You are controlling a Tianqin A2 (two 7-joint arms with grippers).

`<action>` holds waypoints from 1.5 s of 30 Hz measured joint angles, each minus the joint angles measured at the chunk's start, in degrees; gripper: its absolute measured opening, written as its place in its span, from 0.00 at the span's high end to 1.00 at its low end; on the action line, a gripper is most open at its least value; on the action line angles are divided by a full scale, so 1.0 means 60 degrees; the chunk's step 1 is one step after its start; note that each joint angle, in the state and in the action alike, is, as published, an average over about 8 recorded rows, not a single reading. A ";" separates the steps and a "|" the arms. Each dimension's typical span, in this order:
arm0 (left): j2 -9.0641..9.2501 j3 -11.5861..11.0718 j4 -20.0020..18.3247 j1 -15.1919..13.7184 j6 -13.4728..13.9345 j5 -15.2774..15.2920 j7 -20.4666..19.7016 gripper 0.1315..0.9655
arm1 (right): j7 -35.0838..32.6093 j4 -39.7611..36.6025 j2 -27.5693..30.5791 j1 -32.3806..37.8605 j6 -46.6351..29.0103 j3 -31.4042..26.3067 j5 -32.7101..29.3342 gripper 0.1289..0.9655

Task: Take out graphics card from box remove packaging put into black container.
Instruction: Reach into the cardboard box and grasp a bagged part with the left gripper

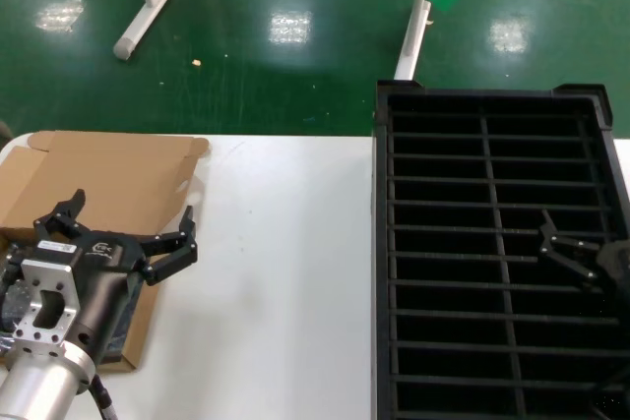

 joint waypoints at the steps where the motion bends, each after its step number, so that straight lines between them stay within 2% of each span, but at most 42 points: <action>1: 0.0000 0.0000 0.0000 0.0000 0.0000 0.0000 0.0000 0.00 | 0.0000 0.0000 0.0000 0.0000 0.0000 0.0000 0.0000 0.00; 45: -0.0032 0.0015 0.0022 -0.0013 0.0003 -0.0026 -0.0034 0.00 | 0.0000 0.0000 0.0000 0.0000 0.0000 0.0000 0.0000 0.00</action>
